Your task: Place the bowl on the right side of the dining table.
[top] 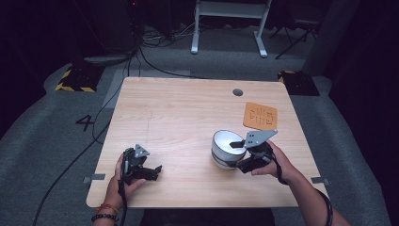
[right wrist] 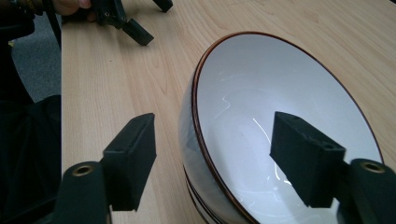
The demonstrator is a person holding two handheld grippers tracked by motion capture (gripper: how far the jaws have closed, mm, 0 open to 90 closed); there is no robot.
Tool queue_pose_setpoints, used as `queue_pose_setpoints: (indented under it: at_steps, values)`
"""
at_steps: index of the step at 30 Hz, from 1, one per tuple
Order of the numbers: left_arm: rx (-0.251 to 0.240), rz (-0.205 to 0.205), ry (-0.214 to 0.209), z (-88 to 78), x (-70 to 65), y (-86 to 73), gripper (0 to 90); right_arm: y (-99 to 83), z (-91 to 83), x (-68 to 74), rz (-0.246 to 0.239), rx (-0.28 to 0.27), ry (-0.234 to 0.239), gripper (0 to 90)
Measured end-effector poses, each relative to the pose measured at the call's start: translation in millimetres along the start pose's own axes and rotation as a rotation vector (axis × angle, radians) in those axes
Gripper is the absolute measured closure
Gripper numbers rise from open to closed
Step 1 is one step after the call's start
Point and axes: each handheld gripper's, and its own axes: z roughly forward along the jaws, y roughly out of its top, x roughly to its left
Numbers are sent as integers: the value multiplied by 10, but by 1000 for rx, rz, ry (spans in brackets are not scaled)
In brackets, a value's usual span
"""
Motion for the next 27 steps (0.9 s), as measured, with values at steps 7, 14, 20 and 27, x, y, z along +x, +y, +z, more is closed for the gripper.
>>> queue_pose_setpoints:
  at_steps: [7,14,20,27]
  values:
    - [0,1,2,-1,1,0,3,22,93,-2,7,27,44,442]
    - [0,1,2,-1,1,0,3,37,155,-20,28,38,93,567]
    - [0,1,2,-1,1,0,3,81,165,-36,34,46,131,726]
    - [-6,0,4,3,-1,-1,3,127,175,-42,20,81,142,817]
